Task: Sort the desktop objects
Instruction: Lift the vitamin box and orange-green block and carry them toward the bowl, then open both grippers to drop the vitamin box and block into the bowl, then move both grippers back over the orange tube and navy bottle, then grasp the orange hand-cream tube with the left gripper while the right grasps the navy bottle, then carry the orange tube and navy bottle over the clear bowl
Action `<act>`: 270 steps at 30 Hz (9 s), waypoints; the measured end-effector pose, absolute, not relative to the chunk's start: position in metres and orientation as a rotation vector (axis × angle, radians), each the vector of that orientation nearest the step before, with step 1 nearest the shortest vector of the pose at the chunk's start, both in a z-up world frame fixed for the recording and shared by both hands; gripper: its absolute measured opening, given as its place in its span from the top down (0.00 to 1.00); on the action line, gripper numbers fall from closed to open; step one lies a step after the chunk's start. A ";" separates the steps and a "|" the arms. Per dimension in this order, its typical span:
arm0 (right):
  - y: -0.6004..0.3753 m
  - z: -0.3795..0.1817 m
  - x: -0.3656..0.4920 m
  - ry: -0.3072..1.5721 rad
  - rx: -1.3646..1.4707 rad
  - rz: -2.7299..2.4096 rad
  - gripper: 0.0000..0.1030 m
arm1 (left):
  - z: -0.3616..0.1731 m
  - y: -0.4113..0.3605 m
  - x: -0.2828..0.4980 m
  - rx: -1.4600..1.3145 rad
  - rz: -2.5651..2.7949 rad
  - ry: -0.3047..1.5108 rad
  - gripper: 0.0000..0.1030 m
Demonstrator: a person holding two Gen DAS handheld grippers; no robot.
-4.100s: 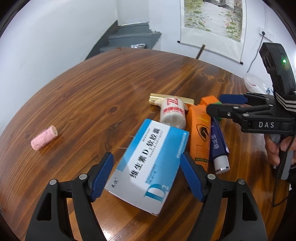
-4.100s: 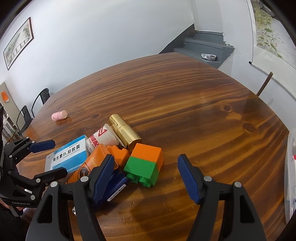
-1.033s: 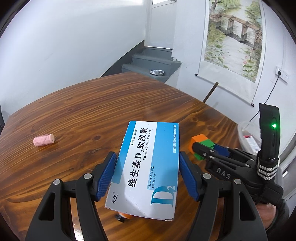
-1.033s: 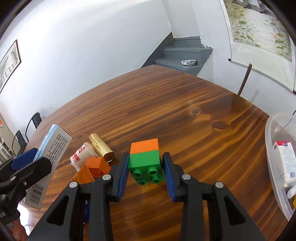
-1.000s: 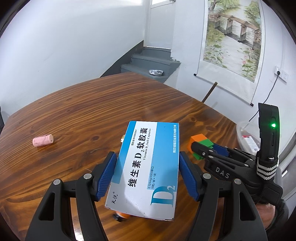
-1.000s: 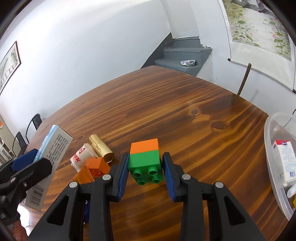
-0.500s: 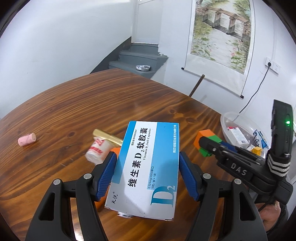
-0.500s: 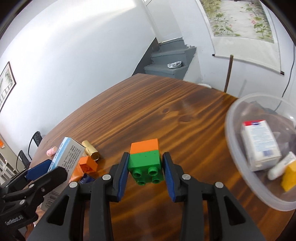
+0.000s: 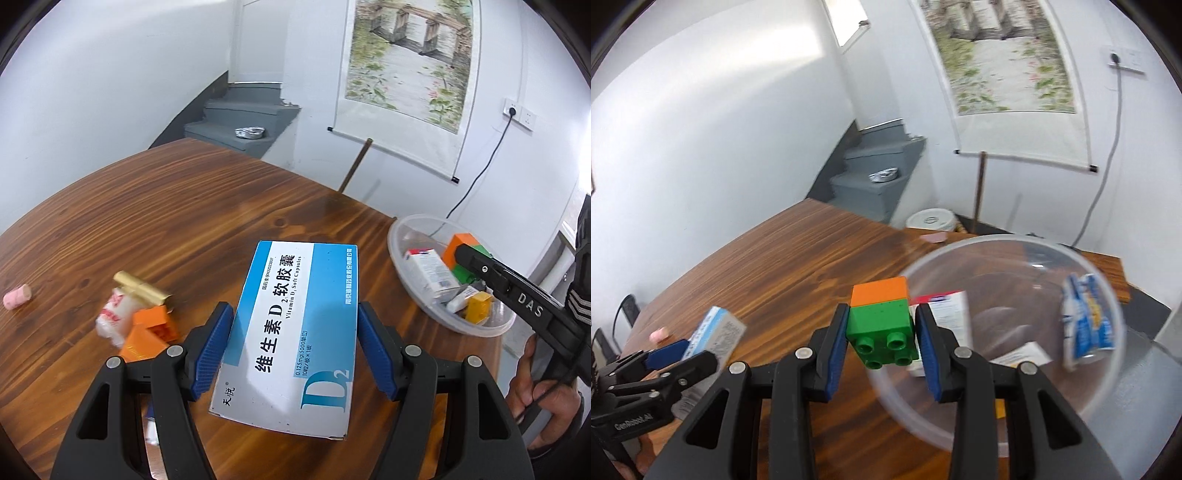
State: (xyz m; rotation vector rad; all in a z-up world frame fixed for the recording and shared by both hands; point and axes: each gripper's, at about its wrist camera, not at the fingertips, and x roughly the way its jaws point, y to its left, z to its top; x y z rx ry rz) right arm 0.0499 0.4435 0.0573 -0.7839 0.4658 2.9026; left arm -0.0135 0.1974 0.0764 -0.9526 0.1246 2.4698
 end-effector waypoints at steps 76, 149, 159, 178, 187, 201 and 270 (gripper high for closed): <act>0.494 0.040 0.028 0.015 -0.927 2.797 0.36 | 0.061 0.311 -0.041 -1.002 2.278 0.243 0.26; 0.234 0.014 0.022 0.100 -1.427 3.192 0.36 | 0.028 0.019 -0.044 -1.181 2.565 0.213 0.77; 0.209 0.004 0.003 0.017 -1.493 3.171 0.42 | 0.040 0.009 -0.044 -1.158 2.597 0.153 0.77; 0.227 0.003 -0.005 -0.079 -1.481 3.114 0.57 | 0.020 0.011 -0.048 -1.253 2.609 0.179 0.37; 0.221 0.003 -0.015 -0.113 -1.495 3.135 0.61 | 0.008 0.011 -0.047 -1.293 2.606 0.169 0.71; 0.252 0.010 0.000 0.064 -1.425 3.182 0.68 | 0.034 0.029 -0.027 -1.168 2.583 0.113 0.71; 0.513 0.024 0.040 0.451 -1.078 2.853 0.68 | 0.056 0.230 -0.004 -1.077 2.310 0.139 0.71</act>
